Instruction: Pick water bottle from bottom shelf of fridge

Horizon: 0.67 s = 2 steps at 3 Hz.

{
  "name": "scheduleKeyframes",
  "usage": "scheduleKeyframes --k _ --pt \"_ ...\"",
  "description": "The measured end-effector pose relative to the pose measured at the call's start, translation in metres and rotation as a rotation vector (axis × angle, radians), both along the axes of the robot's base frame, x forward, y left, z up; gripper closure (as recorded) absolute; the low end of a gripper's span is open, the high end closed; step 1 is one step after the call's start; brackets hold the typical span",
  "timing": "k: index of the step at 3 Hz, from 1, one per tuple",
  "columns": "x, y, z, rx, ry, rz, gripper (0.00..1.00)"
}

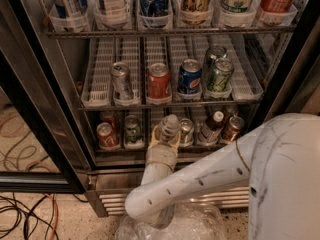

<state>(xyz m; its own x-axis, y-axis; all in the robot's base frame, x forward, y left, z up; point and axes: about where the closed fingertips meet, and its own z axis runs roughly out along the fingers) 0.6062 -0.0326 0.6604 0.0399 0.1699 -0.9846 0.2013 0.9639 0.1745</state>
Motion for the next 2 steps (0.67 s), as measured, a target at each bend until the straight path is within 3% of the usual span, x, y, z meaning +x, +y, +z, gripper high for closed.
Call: scheduleKeyframes --k 2 --pt "-0.0019 0.0010 -0.0004 0.007 0.005 0.023 1.00"
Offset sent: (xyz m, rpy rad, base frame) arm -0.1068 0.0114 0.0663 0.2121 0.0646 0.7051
